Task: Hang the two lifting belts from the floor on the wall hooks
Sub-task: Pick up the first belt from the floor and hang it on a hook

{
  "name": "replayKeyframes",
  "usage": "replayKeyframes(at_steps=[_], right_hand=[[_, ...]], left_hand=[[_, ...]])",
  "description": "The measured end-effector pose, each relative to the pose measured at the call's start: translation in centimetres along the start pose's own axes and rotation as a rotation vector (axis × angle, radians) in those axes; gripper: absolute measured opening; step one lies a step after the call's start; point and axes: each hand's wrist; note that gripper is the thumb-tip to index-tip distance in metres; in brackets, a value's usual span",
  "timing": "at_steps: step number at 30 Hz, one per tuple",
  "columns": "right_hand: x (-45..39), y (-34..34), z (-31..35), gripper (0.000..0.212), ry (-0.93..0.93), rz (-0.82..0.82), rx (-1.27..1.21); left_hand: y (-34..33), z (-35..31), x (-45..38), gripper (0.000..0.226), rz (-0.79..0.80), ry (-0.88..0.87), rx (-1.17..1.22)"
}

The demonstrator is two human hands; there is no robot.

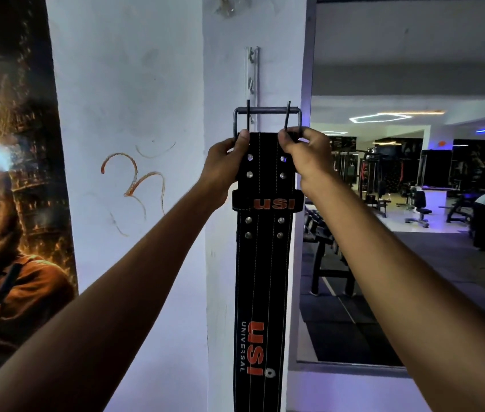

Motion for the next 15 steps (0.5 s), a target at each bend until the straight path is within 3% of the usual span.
replayKeyframes(at_steps=[5, 10, 15], right_hand=[[-0.4, 0.0, 0.2, 0.015, 0.010, -0.070, -0.012], [0.8, 0.2, -0.1, 0.016, -0.016, -0.068, -0.025], [1.9, 0.1, -0.3, 0.008, -0.060, -0.050, -0.055]], left_hand=[[3.1, 3.8, 3.8, 0.035, 0.243, -0.044, -0.111], [3.7, 9.8, 7.9, 0.004, 0.149, -0.098, -0.135], [4.3, 15.3, 12.7, 0.010, 0.111, 0.057, -0.132]])
Point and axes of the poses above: each hand's wrist, its own x-axis away from the middle knuckle, its own y-axis out of the back of the hand, z = x × y, and after that the axes turned 15 degrees about -z, right-handed
